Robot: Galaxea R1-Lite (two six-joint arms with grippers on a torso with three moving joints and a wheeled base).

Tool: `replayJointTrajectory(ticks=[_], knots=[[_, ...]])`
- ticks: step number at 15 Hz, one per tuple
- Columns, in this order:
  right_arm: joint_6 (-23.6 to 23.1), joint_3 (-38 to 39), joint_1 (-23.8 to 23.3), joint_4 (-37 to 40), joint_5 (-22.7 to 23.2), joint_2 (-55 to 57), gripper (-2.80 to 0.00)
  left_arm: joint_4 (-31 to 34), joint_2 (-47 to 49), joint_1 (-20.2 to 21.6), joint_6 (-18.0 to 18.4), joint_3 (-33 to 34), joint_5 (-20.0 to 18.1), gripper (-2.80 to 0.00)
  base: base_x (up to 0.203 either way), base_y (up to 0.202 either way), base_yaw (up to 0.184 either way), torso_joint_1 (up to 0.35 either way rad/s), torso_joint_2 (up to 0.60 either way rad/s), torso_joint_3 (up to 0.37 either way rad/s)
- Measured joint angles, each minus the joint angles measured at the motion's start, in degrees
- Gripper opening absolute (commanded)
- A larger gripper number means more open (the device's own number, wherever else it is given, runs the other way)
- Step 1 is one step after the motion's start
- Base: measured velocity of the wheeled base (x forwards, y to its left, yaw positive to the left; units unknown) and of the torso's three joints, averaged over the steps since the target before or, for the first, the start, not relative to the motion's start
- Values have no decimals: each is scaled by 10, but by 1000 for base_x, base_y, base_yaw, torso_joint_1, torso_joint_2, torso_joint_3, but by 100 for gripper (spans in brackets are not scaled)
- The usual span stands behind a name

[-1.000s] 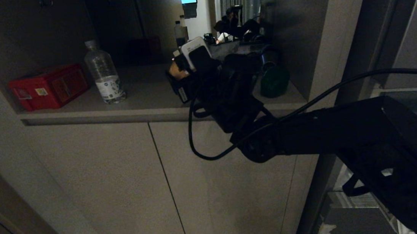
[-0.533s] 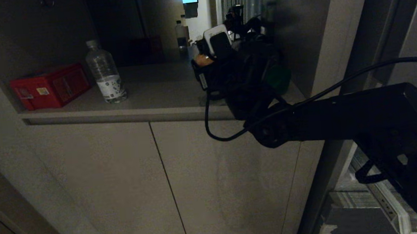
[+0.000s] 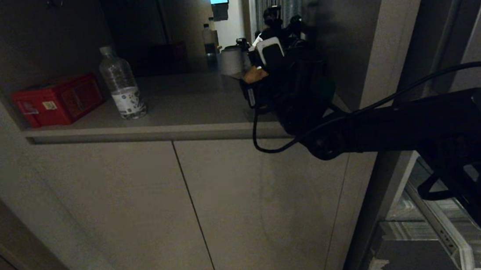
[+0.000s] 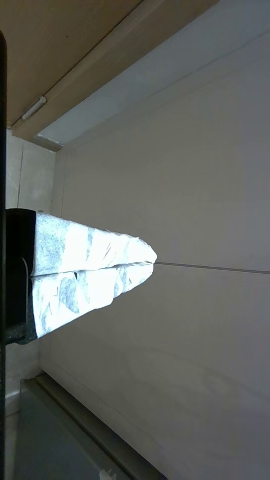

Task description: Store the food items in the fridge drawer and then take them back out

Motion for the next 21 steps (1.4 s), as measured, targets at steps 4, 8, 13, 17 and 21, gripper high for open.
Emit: replayJointTrajectory(ticks=[4,8,13,17,21], knots=[[40,-1,-6,28,4,1,-280,0,0,0,0,0,0,-280,0,0,0,0,0,0],[42,-4,-6,30,6,12,-280,0,0,0,0,0,0,-280,0,0,0,0,0,0],[41,-8,-10,25,7,31,-280,0,0,0,0,0,0,-280,0,0,0,0,0,0],[41,-9,-17,20,7,37,0,0,0,0,0,0,0,-280,0,0,0,0,0,0],[41,-9,-18,18,6,39,0,0,0,0,0,0,0,-280,0,0,0,0,0,0]])
